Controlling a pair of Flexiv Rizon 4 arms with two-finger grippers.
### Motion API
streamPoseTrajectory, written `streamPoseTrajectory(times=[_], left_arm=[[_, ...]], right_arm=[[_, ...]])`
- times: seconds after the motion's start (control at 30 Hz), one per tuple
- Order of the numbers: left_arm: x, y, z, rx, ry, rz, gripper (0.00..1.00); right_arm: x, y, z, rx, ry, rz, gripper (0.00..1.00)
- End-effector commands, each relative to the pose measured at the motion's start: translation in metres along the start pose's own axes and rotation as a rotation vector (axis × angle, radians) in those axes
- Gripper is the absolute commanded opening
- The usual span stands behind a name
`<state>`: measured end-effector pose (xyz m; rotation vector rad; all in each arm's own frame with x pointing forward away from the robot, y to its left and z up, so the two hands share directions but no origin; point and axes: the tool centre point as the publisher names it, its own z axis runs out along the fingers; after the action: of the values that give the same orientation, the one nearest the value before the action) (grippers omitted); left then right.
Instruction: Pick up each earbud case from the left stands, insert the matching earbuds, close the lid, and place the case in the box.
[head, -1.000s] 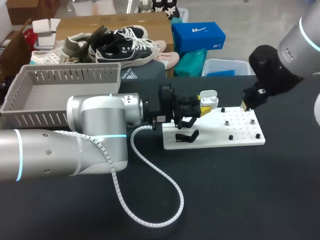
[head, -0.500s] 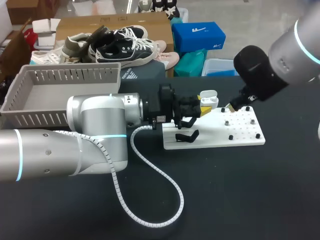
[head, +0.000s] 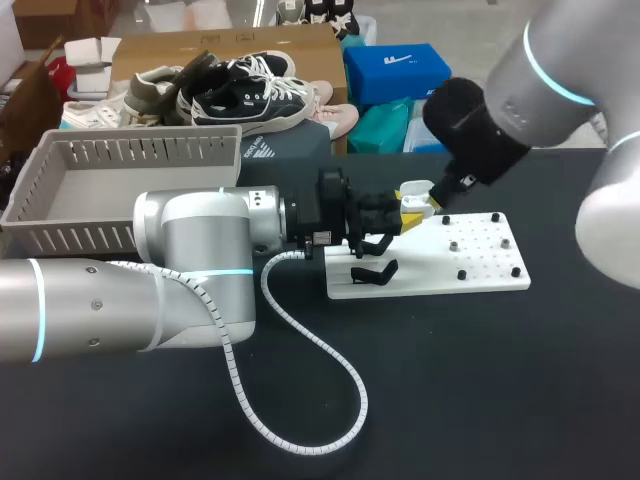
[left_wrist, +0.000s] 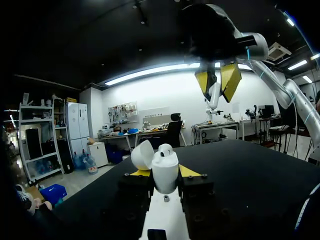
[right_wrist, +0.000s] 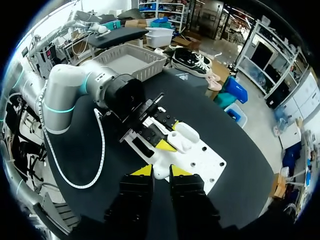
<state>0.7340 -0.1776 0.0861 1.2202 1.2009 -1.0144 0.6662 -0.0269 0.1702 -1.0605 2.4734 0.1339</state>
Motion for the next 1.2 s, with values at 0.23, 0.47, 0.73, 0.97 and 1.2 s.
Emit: streamPoseTrajectory(times=[0.23,0.47,0.73,0.97,1.2], left_arm=[[0.000,-0.001,0.000,-0.003,-0.001,0.002,0.00],[0.000,-0.001,0.000,-0.003,-0.001,0.002,0.00],[0.000,-0.001,0.000,-0.003,-0.001,0.002,0.00],[0.000,-0.001,0.000,-0.003,-0.001,0.002,0.00],[0.000,-0.001,0.000,-0.003,-0.001,0.002,0.00]], right_arm=[[-0.019,0.000,0.018,0.016,0.072,-0.012,0.00],[-0.025,-0.009,0.032,0.020,0.106,0.007,0.00],[-0.030,-0.015,0.042,0.049,0.139,0.004,0.00],[-0.032,-0.020,0.044,0.065,0.150,0.003,0.00],[-0.030,-0.024,0.048,0.074,0.166,0.003,0.00]])
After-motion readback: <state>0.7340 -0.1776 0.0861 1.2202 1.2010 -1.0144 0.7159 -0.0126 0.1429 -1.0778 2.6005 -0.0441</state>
